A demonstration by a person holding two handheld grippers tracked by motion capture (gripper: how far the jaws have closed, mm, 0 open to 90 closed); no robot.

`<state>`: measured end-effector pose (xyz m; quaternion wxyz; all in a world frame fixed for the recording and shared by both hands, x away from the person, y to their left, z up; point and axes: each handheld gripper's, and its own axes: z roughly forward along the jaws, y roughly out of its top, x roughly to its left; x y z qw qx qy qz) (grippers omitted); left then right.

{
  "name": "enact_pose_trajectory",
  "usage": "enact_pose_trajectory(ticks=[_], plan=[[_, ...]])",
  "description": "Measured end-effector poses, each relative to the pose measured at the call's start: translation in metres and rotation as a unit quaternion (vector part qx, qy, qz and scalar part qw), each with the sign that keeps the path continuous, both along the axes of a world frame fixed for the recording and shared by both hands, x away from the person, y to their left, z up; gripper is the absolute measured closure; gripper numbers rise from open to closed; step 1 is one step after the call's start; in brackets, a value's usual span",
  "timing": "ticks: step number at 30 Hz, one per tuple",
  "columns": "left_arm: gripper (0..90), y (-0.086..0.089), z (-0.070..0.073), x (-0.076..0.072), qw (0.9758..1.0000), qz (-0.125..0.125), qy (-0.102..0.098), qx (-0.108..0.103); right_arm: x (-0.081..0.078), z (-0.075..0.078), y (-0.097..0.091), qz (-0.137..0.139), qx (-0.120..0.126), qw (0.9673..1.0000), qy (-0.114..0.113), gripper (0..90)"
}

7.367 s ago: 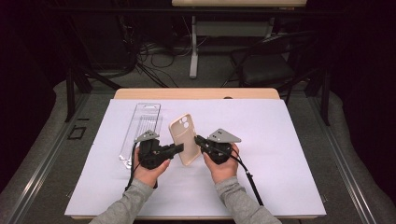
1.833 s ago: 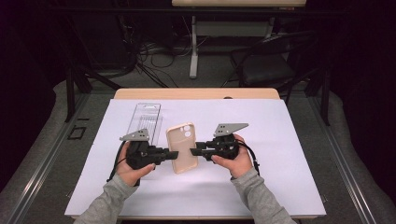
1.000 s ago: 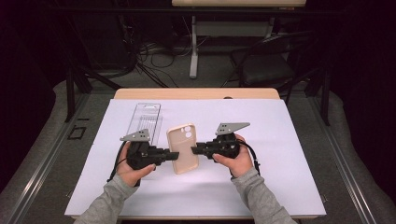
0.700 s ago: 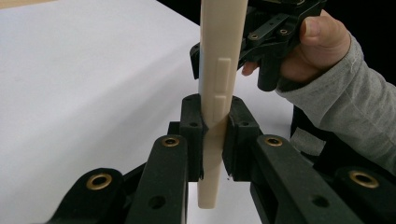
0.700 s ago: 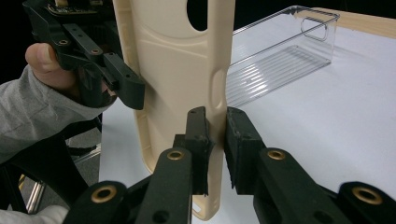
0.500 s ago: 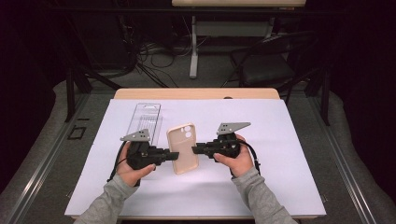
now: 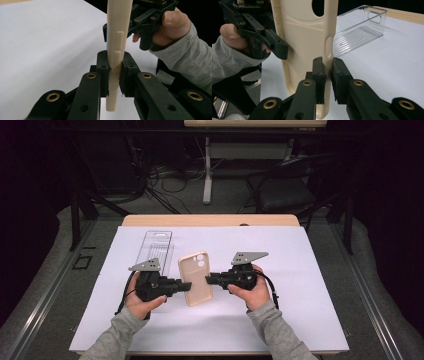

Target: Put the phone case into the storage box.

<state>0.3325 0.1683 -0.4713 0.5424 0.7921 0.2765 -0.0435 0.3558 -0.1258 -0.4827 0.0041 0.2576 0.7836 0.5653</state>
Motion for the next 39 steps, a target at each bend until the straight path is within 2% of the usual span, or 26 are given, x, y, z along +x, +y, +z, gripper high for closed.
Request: enact_pose_trajectory(ticks=[10,26,39], plan=[[79.6,0.0009,-0.0009,0.0011,1.0000,0.007,-0.001,0.002,-0.0031,-0.0011,0.0034,-0.021,-0.003,0.9998,-0.003,82.0],[79.2,0.0008,-0.0009,0.0009,0.9999,0.017,-0.004,0.000,-0.0034,-0.0012,0.0038,-0.024,0.001,0.9997,-0.003,82.1],[67.8,0.0008,-0.0018,0.0023,0.9998,0.021,-0.001,-0.007,-0.0016,-0.0016,0.0009,-0.032,0.000,0.9995,-0.002,82.1]])
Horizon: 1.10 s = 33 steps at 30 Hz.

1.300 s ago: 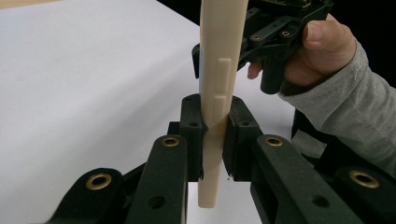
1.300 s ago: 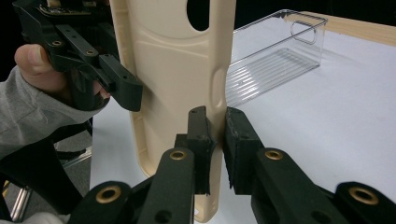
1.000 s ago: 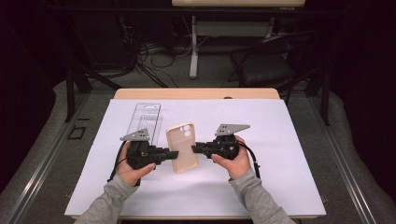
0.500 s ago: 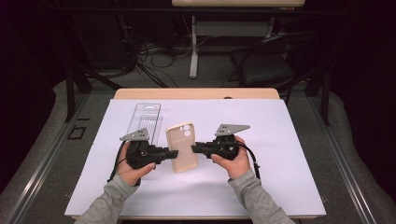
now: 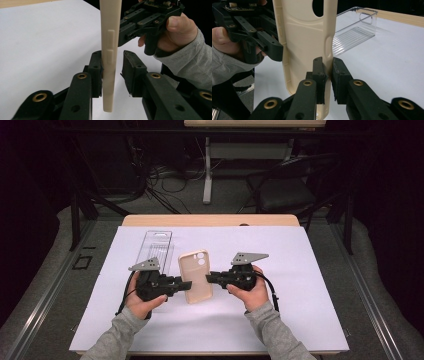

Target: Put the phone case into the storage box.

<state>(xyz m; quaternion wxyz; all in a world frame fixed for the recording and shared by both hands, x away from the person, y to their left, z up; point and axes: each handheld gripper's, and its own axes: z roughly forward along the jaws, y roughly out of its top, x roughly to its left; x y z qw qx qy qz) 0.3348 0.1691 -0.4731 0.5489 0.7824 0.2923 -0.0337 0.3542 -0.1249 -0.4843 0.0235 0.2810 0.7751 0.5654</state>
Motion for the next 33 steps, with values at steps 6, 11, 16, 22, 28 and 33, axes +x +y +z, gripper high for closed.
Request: enact_pose_trajectory(ticks=[6,11,16,22,28,33], plan=[[62.9,0.002,0.000,0.002,0.9999,0.013,0.001,0.001,0.002,0.000,-0.004,-0.011,0.000,0.9999,0.001,82.1],[61.6,0.003,-0.001,0.004,0.9998,0.019,0.006,-0.003,0.003,0.001,-0.010,-0.024,0.001,0.9997,0.001,82.1],[59.4,0.004,-0.002,0.005,0.9995,0.032,-0.002,0.007,0.004,0.003,-0.015,-0.041,-0.002,0.9991,-0.006,82.1],[58.6,0.005,-0.003,0.007,0.9991,0.039,0.003,0.014,0.005,0.004,-0.019,-0.060,-0.009,0.9980,-0.015,82.1],[57.7,0.002,-0.004,0.006,0.9987,0.043,-0.003,0.027,0.005,0.005,-0.022,-0.069,-0.011,0.9974,-0.018,82.1],[57.7,0.002,-0.004,0.006,0.9985,0.045,-0.004,0.030,0.005,0.005,-0.022,-0.074,-0.010,0.9970,-0.020,82.1]])
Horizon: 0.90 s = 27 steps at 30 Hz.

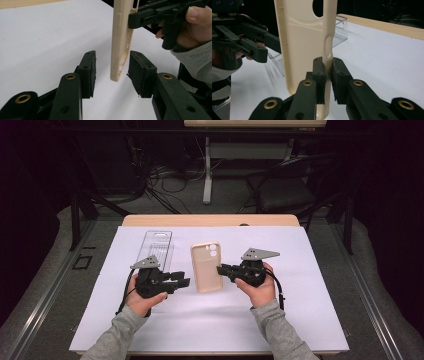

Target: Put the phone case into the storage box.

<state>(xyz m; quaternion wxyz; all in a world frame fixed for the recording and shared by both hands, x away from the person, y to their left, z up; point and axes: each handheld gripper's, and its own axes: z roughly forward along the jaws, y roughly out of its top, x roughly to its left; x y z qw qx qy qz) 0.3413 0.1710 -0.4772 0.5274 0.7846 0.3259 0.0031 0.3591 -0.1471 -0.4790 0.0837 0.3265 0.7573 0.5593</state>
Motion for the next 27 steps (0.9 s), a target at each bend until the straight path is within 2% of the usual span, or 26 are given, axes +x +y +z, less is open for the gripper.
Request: enact_pose_trajectory(ticks=[4,7,9,11,13,15,18,20,21,23,25,27], plan=[[57.7,0.000,0.000,0.000,1.0000,0.002,-0.005,0.006,0.000,0.001,-0.001,-0.002,0.000,1.0000,-0.001,82.1],[54.6,-0.001,0.002,-0.001,0.9994,0.011,-0.026,0.019,0.000,0.001,-0.001,-0.006,-0.001,1.0000,-0.002,82.1],[50.5,0.000,0.004,-0.001,0.9984,0.020,-0.044,0.029,-0.001,0.001,-0.001,-0.008,-0.003,1.0000,-0.005,82.1],[48.6,0.001,0.006,-0.002,0.9973,0.030,-0.054,0.041,-0.001,0.001,0.000,-0.009,-0.005,0.9999,-0.005,82.0],[45.1,0.001,0.008,-0.002,0.9948,0.046,-0.071,0.057,-0.002,0.001,0.002,-0.011,-0.009,0.9999,-0.008,82.1],[44.1,0.003,0.009,-0.002,0.9943,0.052,-0.072,0.059,-0.003,0.001,0.004,-0.014,-0.011,0.9998,-0.010,82.1],[42.8,0.005,0.012,-0.002,0.9919,0.065,-0.085,0.070,-0.005,0.001,0.007,-0.017,-0.016,0.9996,-0.015,82.1],[42.3,0.007,0.013,-0.002,0.9894,0.072,-0.105,0.070,-0.006,0.000,0.009,-0.019,-0.015,0.9996,-0.016,82.1],[41.7,0.008,0.014,-0.002,0.9873,0.084,-0.115,0.071,-0.007,0.000,0.010,-0.019,-0.017,0.9995,-0.017,82.1],[40.4,0.010,0.015,-0.002,0.9858,0.090,-0.124,0.068,-0.007,0.000,0.011,-0.022,-0.017,0.9995,-0.016,82.1],[40.1,0.012,0.017,-0.002,0.9828,0.105,-0.134,0.074,-0.008,0.000,0.012,-0.025,-0.015,0.9994,-0.017,82.1],[40.1,0.014,0.019,-0.003,0.9815,0.111,-0.136,0.076,-0.009,-0.001,0.013,-0.031,-0.015,0.9992,-0.019,82.1]])
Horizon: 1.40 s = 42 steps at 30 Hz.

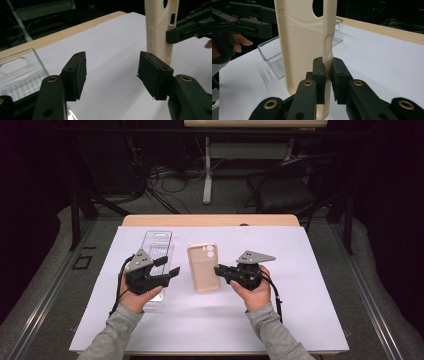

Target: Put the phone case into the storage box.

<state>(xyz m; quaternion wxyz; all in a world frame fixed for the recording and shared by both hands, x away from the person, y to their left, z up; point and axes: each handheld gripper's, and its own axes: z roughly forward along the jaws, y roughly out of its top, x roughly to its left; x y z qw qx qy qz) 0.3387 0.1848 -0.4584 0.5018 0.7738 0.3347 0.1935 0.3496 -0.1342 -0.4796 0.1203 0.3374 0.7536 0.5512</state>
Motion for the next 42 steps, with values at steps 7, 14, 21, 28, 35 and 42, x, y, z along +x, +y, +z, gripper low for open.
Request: enact_pose_trajectory(ticks=[7,14,21,28,35,42], plan=[[38.9,0.003,0.000,0.001,1.0000,0.008,-0.002,0.003,-0.001,-0.002,0.004,-0.002,-0.002,1.0000,0.002,82.1],[33.8,0.006,-0.001,0.003,0.9999,0.009,0.011,-0.010,-0.002,-0.003,0.004,-0.008,-0.001,1.0000,0.002,82.1],[31.7,0.003,-0.002,0.003,1.0000,0.006,0.001,0.006,-0.004,-0.005,0.007,-0.022,0.000,0.9998,-0.002,82.1],[31.1,0.001,-0.003,0.003,0.9999,0.001,-0.006,0.010,-0.005,-0.013,0.012,-0.045,-0.004,0.9990,-0.007,82.1],[31.1,-0.001,-0.001,0.001,0.9998,0.005,-0.009,0.018,-0.007,-0.019,0.018,-0.054,-0.009,0.9985,-0.003,82.1],[30.0,-0.006,0.002,0.000,0.9994,0.003,-0.016,0.029,-0.008,-0.020,0.020,-0.055,-0.009,0.9985,-0.002,82.1]])
